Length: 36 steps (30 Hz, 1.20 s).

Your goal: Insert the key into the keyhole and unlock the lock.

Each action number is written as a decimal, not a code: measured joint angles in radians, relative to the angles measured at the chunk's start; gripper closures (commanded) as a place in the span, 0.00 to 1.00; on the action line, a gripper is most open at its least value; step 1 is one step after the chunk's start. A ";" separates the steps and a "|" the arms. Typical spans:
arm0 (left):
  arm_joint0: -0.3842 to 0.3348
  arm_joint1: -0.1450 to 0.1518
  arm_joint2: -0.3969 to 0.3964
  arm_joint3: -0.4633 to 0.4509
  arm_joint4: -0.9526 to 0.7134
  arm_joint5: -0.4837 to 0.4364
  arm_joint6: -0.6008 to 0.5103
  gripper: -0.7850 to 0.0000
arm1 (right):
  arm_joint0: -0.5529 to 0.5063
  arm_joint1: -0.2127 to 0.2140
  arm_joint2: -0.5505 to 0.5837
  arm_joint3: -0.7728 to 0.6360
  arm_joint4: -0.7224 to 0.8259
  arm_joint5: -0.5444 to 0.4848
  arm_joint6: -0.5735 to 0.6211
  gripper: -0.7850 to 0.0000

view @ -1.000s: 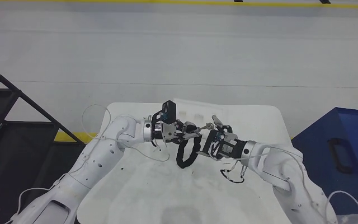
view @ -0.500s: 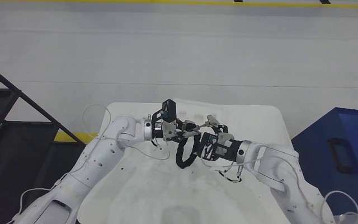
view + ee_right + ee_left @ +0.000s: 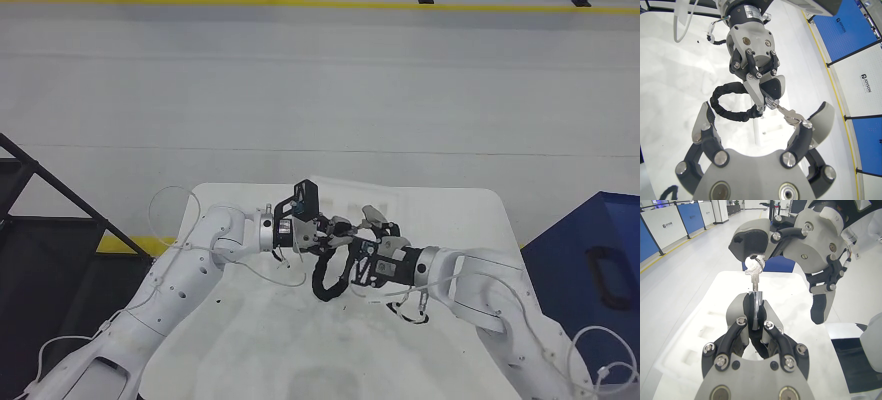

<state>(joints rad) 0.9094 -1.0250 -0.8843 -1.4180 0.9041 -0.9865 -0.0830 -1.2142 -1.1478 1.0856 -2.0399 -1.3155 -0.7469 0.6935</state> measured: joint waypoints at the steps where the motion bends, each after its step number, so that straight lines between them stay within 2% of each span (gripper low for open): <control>1: 0.001 -0.001 -0.002 0.001 0.004 0.000 0.003 1.00 | 0.001 0.001 -0.001 0.001 0.008 -0.004 0.004 0.00; 8: 0.006 -0.002 -0.014 0.012 0.030 -0.021 0.022 1.00 | 0.022 0.015 0.046 0.025 0.062 -0.110 -0.021 0.00; 14: 0.013 0.000 -0.014 0.002 0.049 -0.026 0.022 1.00 | 0.041 0.034 0.102 0.015 0.026 -0.237 -0.039 0.02; 17: 0.015 0.003 -0.008 -0.006 0.051 -0.026 0.020 1.00 | 0.044 0.041 0.113 0.015 0.001 -0.267 -0.077 0.27; 18: 0.015 0.003 -0.006 -0.007 0.051 -0.026 0.020 1.00 | 0.045 0.043 0.112 0.014 -0.009 -0.267 -0.088 0.47; 19: 0.014 0.004 -0.003 -0.009 0.052 -0.026 0.019 1.00 | 0.045 0.046 0.110 0.012 -0.023 -0.266 -0.103 0.52; 30: 0.002 0.015 0.023 -0.018 0.043 -0.026 0.017 1.00 | 0.043 0.065 0.091 0.012 -0.134 -0.253 -0.182 0.57; 31: 0.001 0.016 0.026 -0.018 0.042 -0.026 0.018 1.00 | 0.041 0.066 0.092 0.011 -0.141 -0.241 -0.182 0.60; 34: -0.002 0.020 0.033 -0.017 0.037 -0.026 0.018 1.00 | 0.034 0.068 0.094 0.001 -0.150 -0.222 -0.184 0.76; 36: -0.003 0.022 0.037 -0.017 0.033 -0.026 0.019 1.00 | 0.029 0.069 0.096 -0.002 -0.154 -0.217 -0.187 0.95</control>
<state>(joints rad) 0.9061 -1.0027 -0.8471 -1.4347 0.9375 -1.0123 -0.0638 -1.1848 -1.0783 1.1820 -2.0423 -1.4691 -0.9635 0.5066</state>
